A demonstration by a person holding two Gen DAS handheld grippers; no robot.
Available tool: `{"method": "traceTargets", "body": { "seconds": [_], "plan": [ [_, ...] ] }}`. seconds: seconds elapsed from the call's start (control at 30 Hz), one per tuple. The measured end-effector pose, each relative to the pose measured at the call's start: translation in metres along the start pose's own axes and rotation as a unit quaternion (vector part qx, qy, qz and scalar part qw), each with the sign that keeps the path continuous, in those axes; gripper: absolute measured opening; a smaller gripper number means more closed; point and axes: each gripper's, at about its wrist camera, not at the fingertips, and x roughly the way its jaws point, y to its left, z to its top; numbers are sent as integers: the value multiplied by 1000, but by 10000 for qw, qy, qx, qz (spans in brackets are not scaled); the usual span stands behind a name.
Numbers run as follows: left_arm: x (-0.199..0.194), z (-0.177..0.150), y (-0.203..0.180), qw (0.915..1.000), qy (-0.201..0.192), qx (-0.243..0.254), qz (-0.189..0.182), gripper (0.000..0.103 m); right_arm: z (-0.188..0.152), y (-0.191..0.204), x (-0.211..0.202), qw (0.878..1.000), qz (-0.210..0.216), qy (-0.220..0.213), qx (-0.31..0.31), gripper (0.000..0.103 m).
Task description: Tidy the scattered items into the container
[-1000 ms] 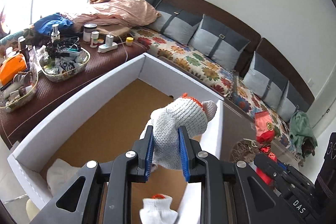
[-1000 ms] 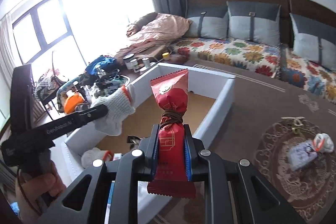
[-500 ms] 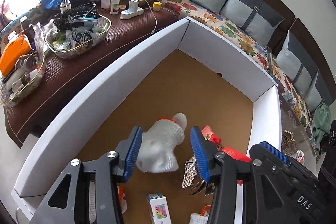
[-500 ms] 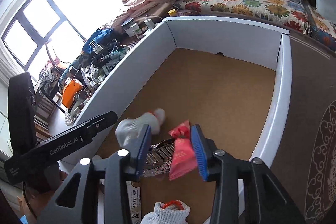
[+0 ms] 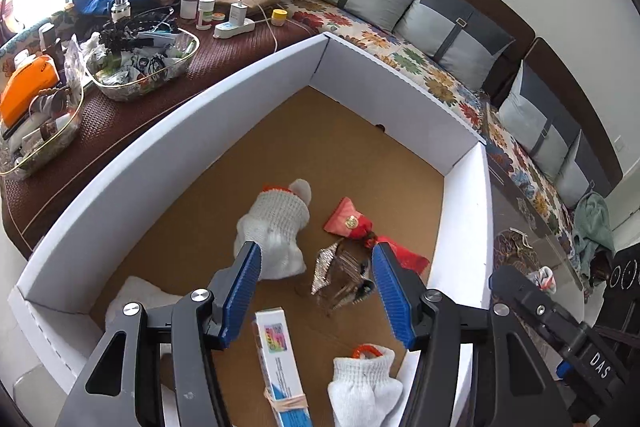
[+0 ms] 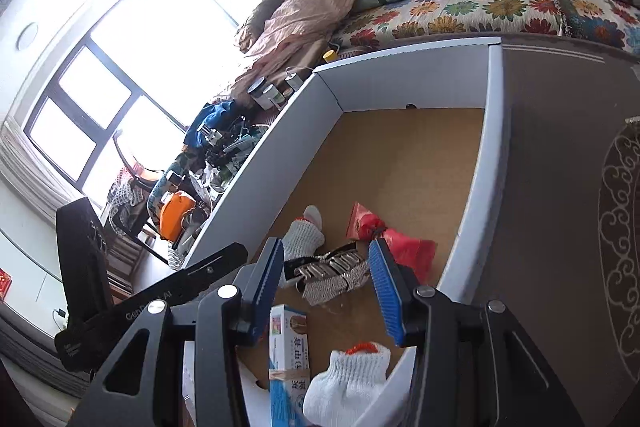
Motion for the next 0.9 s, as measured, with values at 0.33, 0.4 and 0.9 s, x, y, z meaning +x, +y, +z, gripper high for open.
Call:
{"method": "traceTargets", "body": {
  "seconds": [0.33, 0.4, 0.9],
  "plan": [
    [-49, -40, -93, 9949, -118, 885, -479, 67, -105, -77, -91, 9984, -459, -118, 317, 46],
    [-54, -52, -117, 9923, -100, 1084, -585, 73, -126, -98, -108, 9969, -628, -123, 451, 46],
    [31, -163, -291, 9375, 971, 3320, -373, 74, -214, -189, -222, 9875, -1161, -599, 877, 46]
  ]
}}
